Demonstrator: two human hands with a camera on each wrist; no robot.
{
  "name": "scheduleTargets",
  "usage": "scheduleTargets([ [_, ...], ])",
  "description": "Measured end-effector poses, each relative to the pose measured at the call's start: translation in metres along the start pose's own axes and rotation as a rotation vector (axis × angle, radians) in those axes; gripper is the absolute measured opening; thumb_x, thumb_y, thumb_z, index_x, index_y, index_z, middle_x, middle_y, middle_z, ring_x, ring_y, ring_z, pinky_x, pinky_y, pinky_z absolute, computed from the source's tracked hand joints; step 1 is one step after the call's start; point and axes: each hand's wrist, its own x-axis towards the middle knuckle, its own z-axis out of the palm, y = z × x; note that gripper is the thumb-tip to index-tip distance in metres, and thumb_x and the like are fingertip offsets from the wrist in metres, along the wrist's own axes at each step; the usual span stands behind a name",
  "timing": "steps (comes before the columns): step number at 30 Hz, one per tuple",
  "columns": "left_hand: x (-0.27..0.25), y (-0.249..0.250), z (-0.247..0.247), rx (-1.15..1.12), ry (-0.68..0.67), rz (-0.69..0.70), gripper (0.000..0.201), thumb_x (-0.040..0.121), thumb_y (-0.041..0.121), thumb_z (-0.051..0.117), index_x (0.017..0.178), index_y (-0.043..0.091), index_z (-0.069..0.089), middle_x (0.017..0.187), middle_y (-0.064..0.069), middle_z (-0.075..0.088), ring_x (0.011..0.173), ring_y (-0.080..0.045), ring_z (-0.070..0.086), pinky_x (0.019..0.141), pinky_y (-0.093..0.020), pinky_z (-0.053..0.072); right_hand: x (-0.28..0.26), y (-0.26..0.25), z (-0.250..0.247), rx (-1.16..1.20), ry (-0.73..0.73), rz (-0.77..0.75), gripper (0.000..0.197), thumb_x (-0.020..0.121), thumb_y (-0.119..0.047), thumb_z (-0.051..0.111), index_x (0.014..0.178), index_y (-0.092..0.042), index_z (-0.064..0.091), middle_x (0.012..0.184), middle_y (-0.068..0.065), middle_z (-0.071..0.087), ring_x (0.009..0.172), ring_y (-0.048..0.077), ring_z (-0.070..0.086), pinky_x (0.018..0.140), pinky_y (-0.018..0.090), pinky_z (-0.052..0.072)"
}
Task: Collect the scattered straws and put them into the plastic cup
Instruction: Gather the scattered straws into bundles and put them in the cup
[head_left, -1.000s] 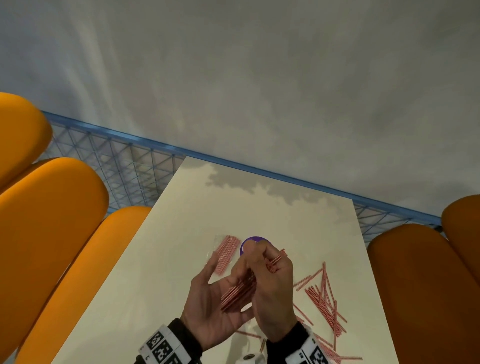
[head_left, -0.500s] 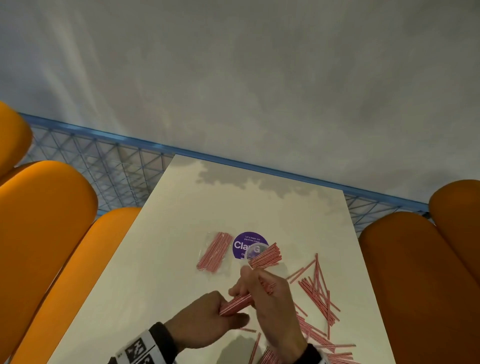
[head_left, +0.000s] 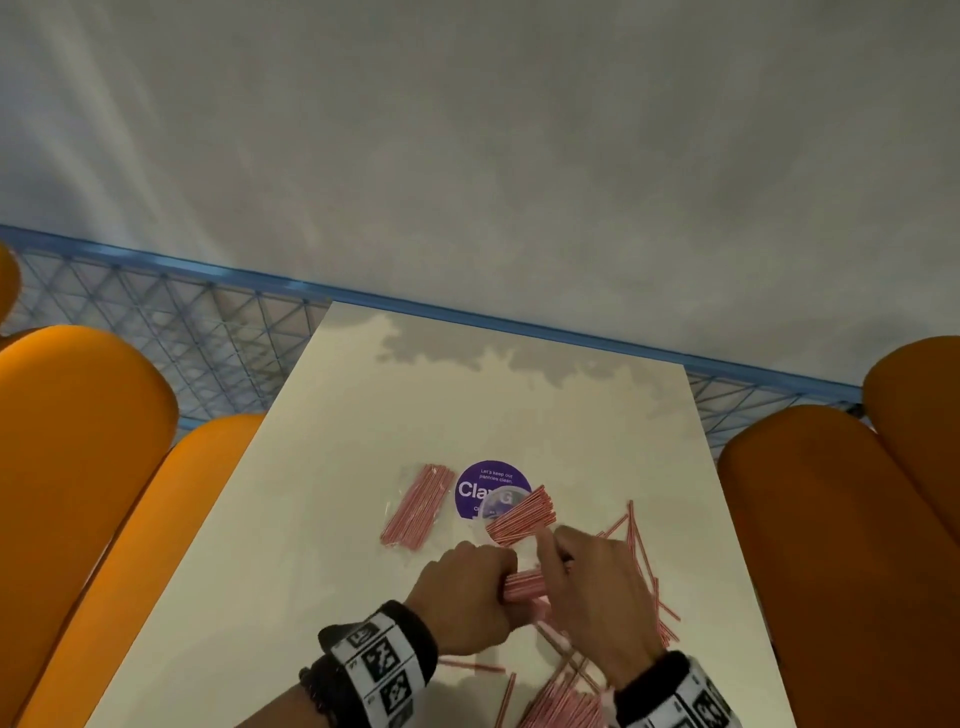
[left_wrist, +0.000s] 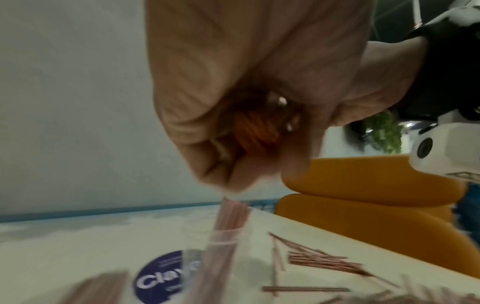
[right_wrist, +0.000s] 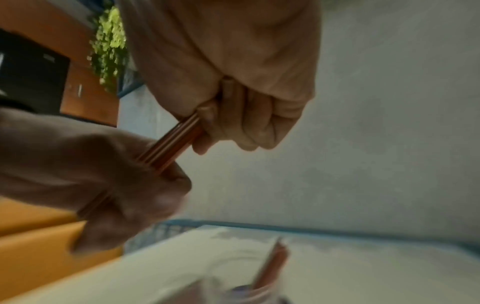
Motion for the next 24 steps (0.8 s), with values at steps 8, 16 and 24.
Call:
scheduleTargets([
  [8,0.1,-0.038,0.007,0.158,0.044,-0.125,0.123,0.058,0.055,0.082,0.15,0.022,0.009,0.159,0.0,0.018,0.143,-0.025,0.021,0.115,-0.055,0.019,0.096,0.031,0.022,-0.394,0.034,-0.049,0.03,0.101,-0.035,0.04,0.081,-0.018,0.054,0.07,0.0,0.061,0.058,0.023,0.053,0.051,0.028,0.035],
  [16,0.114,-0.047,0.026,0.061,0.041,-0.14,0.104,0.061,0.051,0.082,0.143,0.024,0.024,0.148,0.005,0.037,0.129,-0.021,0.044,0.104,-0.051,0.039,0.126,0.048,0.075,-0.464,-0.194,-0.142,0.009,0.089,-0.019,0.059,0.097,-0.014,0.062,0.093,0.004,0.062,0.088,0.023,0.057,0.066,0.034,0.048],
  [24,0.113,-0.049,0.026,0.038,0.026,-0.126,0.107,0.062,0.052,0.081,0.145,0.024,0.02,0.151,0.005,0.033,0.132,-0.021,0.04,0.104,-0.051,0.039,0.111,0.06,0.097,-0.204,-0.29,0.029,0.024,0.095,-0.021,0.037,0.11,-0.015,0.056,0.109,0.006,0.06,0.092,0.022,0.056,0.077,0.031,0.045],
])
